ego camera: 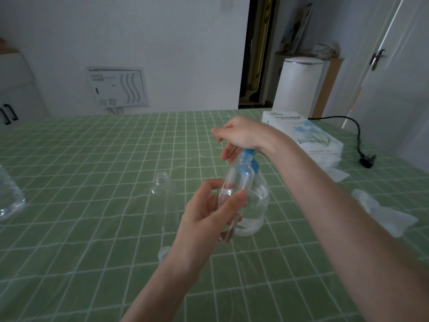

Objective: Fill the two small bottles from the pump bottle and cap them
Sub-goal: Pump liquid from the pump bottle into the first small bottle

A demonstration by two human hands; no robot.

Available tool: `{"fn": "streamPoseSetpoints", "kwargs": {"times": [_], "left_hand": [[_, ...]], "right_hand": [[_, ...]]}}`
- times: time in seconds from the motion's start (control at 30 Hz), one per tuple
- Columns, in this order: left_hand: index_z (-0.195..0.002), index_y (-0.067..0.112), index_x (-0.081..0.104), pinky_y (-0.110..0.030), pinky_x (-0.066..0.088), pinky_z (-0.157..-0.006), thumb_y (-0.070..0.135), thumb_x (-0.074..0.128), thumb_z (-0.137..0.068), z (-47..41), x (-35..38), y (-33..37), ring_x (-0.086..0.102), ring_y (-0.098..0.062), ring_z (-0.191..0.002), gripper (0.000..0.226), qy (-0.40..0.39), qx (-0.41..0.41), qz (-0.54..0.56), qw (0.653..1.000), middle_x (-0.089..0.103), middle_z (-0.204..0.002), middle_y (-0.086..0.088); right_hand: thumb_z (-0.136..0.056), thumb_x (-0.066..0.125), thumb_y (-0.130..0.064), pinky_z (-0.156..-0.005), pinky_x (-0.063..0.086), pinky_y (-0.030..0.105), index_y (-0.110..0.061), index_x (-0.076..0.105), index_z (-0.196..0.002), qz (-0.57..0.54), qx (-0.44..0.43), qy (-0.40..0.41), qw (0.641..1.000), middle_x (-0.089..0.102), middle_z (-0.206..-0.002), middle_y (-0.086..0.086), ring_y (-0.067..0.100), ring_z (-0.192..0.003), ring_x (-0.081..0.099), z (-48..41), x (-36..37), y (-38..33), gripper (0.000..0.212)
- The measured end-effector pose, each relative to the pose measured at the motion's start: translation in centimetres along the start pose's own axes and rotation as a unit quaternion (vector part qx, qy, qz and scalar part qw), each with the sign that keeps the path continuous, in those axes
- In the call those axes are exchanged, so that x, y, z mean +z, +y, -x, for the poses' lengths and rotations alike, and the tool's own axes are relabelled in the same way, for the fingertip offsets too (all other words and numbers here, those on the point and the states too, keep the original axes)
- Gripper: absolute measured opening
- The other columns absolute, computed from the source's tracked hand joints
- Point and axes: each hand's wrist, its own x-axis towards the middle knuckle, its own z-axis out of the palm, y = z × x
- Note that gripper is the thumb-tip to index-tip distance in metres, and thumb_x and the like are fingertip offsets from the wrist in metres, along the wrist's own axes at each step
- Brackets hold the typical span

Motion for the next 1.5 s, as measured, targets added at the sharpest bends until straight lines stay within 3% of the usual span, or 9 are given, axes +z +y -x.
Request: {"fn": "streamPoseSetpoints", "kwargs": {"times": [0.2,0.4,0.6,0.97,1.17,1.3,1.5], "left_hand": [[-0.095,0.016,0.061,-0.02,0.039,-0.048,0.043,0.068,-0.067,0.1,-0.1,-0.1,0.048,-0.023,-0.065,0.039,-0.006,-0.003,0.003,1.0,0.061,-0.082,-0.015],[-0.092,0.02,0.061,-0.022,0.041,-0.05,0.041,0.067,-0.068,0.1,-0.4,-0.6,0.05,-0.023,-0.066,0.032,-0.006,-0.006,-0.006,1.0,0.062,-0.08,-0.013],[-0.09,0.026,0.063,-0.02,0.041,-0.049,0.038,0.065,-0.074,-0.1,-0.3,-0.3,0.051,-0.021,-0.066,0.021,-0.01,0.001,0.001,1.0,0.063,-0.082,-0.009],[-0.09,0.017,0.061,-0.021,0.039,-0.047,0.038,0.069,-0.073,0.1,-0.4,-0.5,0.047,-0.024,-0.066,0.029,-0.01,-0.003,0.001,1.0,0.059,-0.078,-0.012],[-0.094,0.016,0.06,-0.02,0.04,-0.048,0.037,0.068,-0.073,0.1,-0.4,-0.4,0.047,-0.023,-0.066,0.03,-0.013,0.0,0.003,1.0,0.06,-0.081,-0.012],[-0.09,0.024,0.063,-0.019,0.042,-0.049,0.037,0.065,-0.073,0.0,-0.5,-0.2,0.052,-0.02,-0.066,0.022,-0.013,-0.003,0.001,1.0,0.064,-0.082,-0.009],[-0.095,0.021,0.061,-0.02,0.042,-0.049,0.04,0.068,-0.076,0.0,-0.4,-0.3,0.052,-0.02,-0.066,0.028,-0.014,-0.007,-0.001,1.0,0.063,-0.083,-0.011]], "right_hand": [[-0.096,0.048,-0.042,-0.099,0.046,0.04,-0.002,0.058,-0.122,0.029,0.021,-0.013,0.999,0.073,-0.101,0.012,0.03,-0.1,0.069,-0.1,0.5,0.2,0.049],[-0.096,0.051,-0.04,-0.099,0.047,0.043,-0.002,0.06,-0.118,0.024,0.021,-0.011,0.999,0.071,-0.105,0.015,0.03,-0.099,0.068,0.0,0.9,0.4,0.045],[-0.096,0.048,-0.039,-0.091,0.048,0.036,-0.001,0.061,-0.118,0.038,-0.004,0.006,0.999,0.074,-0.098,0.012,0.028,-0.097,0.069,0.2,-0.1,-0.3,0.045],[-0.095,0.052,-0.034,-0.099,0.047,0.043,-0.002,0.058,-0.121,0.047,0.034,-0.025,0.998,0.067,-0.114,0.016,0.031,-0.105,0.064,0.4,0.7,0.0,0.041],[-0.095,0.053,-0.033,-0.097,0.049,0.044,-0.001,0.058,-0.119,0.032,0.023,-0.004,0.999,0.068,-0.11,0.016,0.032,-0.102,0.066,0.6,0.5,-0.2,0.041],[-0.094,0.054,-0.031,-0.093,0.052,0.043,0.001,0.062,-0.114,0.036,0.005,0.012,0.999,0.073,-0.099,0.014,0.03,-0.094,0.07,0.6,0.0,-0.6,0.039],[-0.094,0.055,-0.031,-0.094,0.051,0.043,-0.003,0.06,-0.117,0.033,0.021,-0.002,0.999,0.071,-0.105,0.014,0.029,-0.098,0.068,0.3,0.3,-0.2,0.037]]}}
